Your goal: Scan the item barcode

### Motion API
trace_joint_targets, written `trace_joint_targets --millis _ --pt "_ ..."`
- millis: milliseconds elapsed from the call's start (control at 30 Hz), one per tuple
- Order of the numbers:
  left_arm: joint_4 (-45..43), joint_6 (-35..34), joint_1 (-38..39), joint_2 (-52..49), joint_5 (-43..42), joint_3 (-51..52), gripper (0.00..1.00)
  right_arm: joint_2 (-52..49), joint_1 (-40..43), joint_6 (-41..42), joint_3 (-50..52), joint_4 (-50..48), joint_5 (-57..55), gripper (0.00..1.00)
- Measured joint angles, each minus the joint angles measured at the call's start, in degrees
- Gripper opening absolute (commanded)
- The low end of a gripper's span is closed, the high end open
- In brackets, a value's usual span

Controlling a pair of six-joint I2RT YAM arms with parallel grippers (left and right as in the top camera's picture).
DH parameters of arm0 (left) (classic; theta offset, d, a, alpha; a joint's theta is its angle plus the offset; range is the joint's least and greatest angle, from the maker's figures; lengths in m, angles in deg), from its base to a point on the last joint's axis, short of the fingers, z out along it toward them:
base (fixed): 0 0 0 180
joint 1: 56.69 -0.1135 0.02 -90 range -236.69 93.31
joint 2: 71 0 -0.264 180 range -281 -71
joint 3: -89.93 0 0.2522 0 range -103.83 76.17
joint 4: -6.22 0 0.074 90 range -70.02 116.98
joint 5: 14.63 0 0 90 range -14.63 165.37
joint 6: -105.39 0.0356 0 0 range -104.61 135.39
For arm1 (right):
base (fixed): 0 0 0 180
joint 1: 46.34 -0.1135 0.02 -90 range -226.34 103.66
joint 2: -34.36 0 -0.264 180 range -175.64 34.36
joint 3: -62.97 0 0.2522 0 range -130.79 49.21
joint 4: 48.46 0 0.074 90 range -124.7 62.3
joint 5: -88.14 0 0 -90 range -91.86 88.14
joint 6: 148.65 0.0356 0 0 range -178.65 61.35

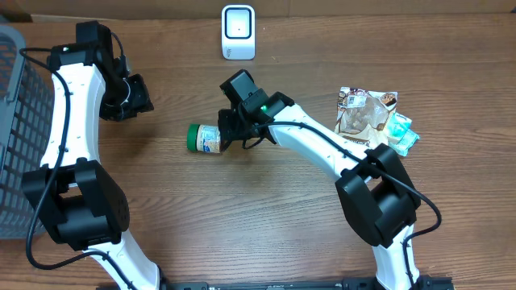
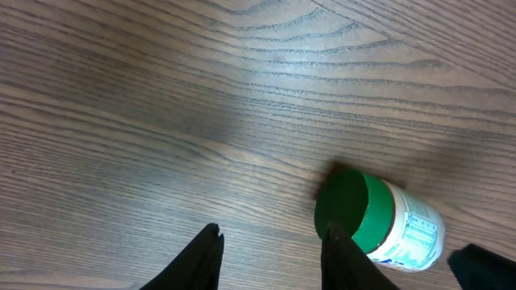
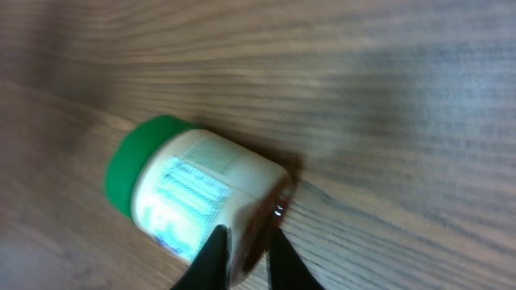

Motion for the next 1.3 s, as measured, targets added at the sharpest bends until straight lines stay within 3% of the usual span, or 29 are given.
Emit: trace_joint_targets --millis 200,367,533,600,700,867,1300 --pt "-2.62 -0.02 0.0 0.0 0.02 2.25 0.32 -0.87 -0.28 0.72 0.02 -0.31 0.5 0.05" --pt "-4.35 -0.04 0.0 0.0 0.04 6.58 0.33 -0.92 -0.2 -0.79 0.02 -1.55 1.57 0.18" --pt "-7.02 -0.81 0.0 0.0 -0.68 11.28 0.07 -0.92 0.11 -6.36 -0.96 -0.63 6.23 0.15" --pt "-9.11 -1.14 0.0 0.0 -1.38 13.79 0.04 -0.92 0.11 -8.33 -1.07 0.22 7.17 0.15" --pt "-11.67 -1.62 0.0 0.0 -2.32 17.88 0.04 -0.92 0.11 -10.67 -1.07 0.66 7.76 0.22" --pt "-13.46 -2.56 0.0 0.0 -2.97 18.95 0.04 -0.92 0.11 -11.78 -1.07 -0.52 7.96 0.25" --pt "-15.41 -2.91 0.0 0.0 -4.98 19.04 0.04 -2.93 0.04 -12.17 -1.16 -2.25 7.8 0.22"
